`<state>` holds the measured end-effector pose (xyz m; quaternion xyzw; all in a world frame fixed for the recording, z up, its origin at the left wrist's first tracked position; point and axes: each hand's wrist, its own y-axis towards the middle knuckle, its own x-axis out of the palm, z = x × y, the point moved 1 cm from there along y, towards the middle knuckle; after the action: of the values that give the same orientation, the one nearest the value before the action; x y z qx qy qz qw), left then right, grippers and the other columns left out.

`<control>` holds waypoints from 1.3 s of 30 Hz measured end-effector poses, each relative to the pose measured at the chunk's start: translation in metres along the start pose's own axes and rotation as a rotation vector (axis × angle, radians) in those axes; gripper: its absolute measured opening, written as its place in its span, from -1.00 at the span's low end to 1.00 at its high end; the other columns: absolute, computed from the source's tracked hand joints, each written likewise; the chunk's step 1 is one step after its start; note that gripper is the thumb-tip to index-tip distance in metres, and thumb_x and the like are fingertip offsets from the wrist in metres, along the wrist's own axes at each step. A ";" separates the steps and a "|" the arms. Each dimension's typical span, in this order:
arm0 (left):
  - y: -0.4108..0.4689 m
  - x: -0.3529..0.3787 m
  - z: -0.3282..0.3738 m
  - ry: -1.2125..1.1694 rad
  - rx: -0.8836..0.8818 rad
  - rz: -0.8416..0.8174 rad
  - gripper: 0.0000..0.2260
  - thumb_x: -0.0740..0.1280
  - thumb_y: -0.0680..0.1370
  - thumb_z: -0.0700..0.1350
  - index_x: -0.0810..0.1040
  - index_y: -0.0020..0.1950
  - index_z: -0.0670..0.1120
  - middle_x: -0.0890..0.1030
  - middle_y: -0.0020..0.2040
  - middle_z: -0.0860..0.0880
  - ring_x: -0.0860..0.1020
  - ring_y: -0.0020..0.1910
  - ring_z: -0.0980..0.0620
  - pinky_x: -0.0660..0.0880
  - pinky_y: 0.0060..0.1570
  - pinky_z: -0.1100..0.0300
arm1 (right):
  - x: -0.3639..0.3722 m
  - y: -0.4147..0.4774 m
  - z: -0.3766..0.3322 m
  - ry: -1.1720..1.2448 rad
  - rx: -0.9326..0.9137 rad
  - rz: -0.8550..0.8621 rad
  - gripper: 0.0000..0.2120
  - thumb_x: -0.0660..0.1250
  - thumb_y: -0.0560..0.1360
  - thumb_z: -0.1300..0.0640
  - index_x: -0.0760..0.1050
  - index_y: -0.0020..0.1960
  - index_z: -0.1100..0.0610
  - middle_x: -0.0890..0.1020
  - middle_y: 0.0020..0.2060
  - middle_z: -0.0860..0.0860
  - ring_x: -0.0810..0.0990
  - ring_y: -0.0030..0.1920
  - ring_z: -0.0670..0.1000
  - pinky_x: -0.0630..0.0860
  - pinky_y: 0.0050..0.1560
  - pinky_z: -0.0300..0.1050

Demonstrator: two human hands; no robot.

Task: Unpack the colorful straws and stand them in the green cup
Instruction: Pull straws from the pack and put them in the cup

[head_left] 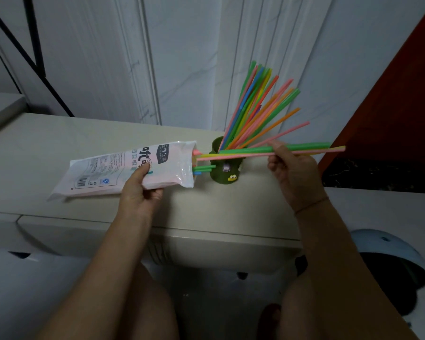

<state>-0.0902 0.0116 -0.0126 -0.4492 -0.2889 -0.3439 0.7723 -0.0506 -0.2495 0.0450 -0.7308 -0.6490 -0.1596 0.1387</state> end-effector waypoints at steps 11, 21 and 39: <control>-0.002 0.003 -0.004 0.010 -0.001 -0.010 -0.80 0.35 0.47 -0.37 0.54 0.00 -0.11 0.71 -0.29 -0.05 0.69 -0.23 0.00 0.63 -0.17 0.01 | -0.012 0.013 -0.032 -0.216 -0.231 0.110 -0.93 0.36 0.47 0.29 0.57 -0.19 0.22 0.58 -0.53 -0.07 0.54 -0.45 -0.14 0.51 -0.36 -0.32; -0.003 0.004 -0.006 0.016 -0.010 -0.021 -0.81 0.35 0.47 -0.37 0.54 -0.02 -0.10 0.71 -0.29 -0.05 0.68 -0.18 0.00 0.63 -0.19 0.03 | 0.002 0.030 -0.028 -0.494 -0.260 0.031 -0.94 0.36 0.46 0.30 0.55 -0.19 0.27 0.57 -0.52 -0.02 0.55 -0.51 -0.15 0.54 -0.38 -0.31; -0.001 0.008 -0.013 0.018 -0.031 -0.041 -0.77 0.36 0.46 -0.37 0.55 0.05 -0.11 0.72 -0.20 -0.07 0.67 -0.05 -0.02 0.62 -0.09 0.00 | 0.013 0.033 0.017 -0.422 -0.128 -0.037 -0.79 0.37 0.47 0.28 0.49 0.01 0.41 0.57 -0.35 0.18 0.59 -0.45 -0.13 0.56 -0.37 -0.30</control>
<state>-0.0841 -0.0019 -0.0117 -0.4519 -0.2858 -0.3680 0.7607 -0.0155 -0.2344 0.0355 -0.7434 -0.6654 -0.0464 -0.0498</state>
